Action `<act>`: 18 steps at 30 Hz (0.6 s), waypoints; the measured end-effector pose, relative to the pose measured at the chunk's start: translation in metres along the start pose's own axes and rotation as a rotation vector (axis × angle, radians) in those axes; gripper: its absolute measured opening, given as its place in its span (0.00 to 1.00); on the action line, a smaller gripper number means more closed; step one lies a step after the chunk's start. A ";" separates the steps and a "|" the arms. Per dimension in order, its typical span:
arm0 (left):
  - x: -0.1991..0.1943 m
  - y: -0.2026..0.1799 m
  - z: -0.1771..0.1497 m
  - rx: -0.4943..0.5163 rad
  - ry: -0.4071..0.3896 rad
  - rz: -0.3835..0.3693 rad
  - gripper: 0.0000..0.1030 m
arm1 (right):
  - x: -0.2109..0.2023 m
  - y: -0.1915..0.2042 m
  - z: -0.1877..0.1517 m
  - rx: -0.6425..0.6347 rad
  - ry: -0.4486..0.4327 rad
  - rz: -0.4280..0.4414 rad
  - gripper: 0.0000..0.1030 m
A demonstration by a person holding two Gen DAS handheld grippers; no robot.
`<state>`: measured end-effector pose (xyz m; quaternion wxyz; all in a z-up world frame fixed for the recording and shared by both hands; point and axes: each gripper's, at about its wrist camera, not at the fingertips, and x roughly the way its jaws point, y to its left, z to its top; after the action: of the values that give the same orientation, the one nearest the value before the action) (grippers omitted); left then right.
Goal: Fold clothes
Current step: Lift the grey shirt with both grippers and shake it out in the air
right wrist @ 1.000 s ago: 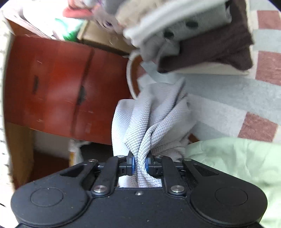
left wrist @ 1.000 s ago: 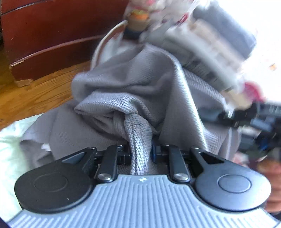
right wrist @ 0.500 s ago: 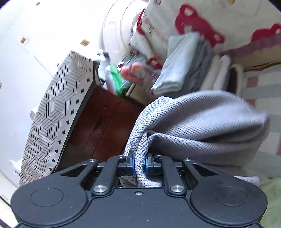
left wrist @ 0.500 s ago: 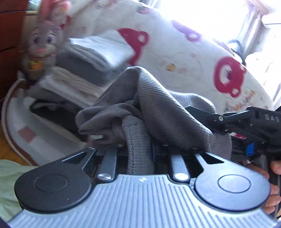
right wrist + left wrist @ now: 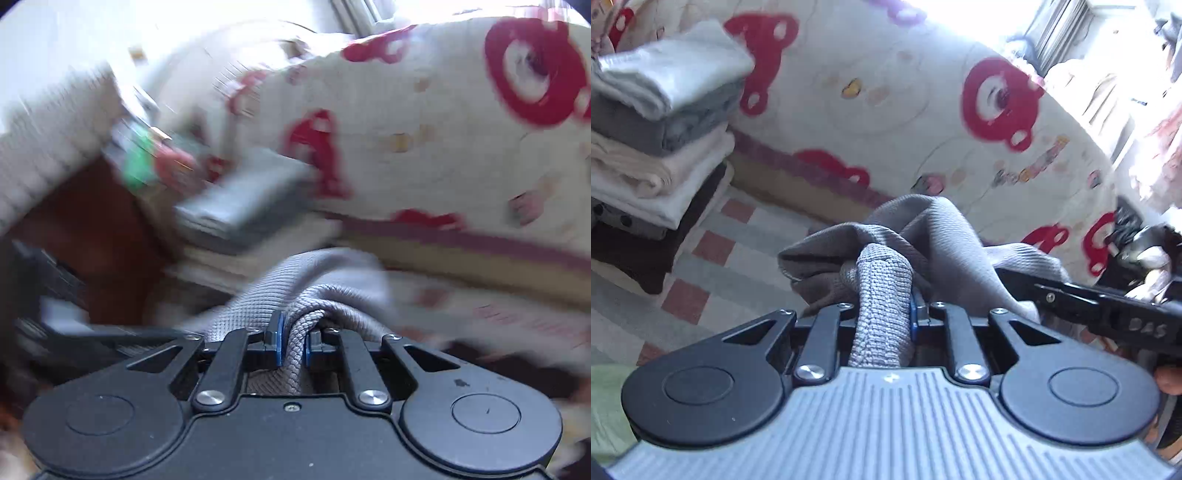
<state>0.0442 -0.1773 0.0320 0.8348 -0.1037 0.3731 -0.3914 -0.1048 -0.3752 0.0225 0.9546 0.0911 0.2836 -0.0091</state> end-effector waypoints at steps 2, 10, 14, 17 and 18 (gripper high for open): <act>0.030 0.034 -0.004 -0.044 0.047 0.049 0.16 | 0.043 -0.013 -0.015 -0.130 0.072 -0.215 0.13; 0.097 0.126 -0.042 -0.057 0.078 0.178 0.12 | 0.135 -0.059 -0.069 -0.092 0.204 -0.410 0.19; 0.088 0.160 -0.045 -0.176 0.083 0.144 0.12 | 0.142 -0.068 -0.061 -0.110 0.218 -0.376 0.26; 0.072 0.190 -0.040 -0.295 0.054 0.097 0.12 | 0.134 -0.062 -0.055 -0.162 0.231 -0.339 0.32; 0.067 0.195 -0.039 -0.297 0.040 0.130 0.12 | 0.130 -0.059 -0.054 -0.186 0.235 -0.320 0.34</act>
<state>0.1569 -0.0908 -0.1224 0.8262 -0.1936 0.4495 -0.2790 -0.0292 -0.4195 -0.1030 0.9055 -0.0433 0.4035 -0.1238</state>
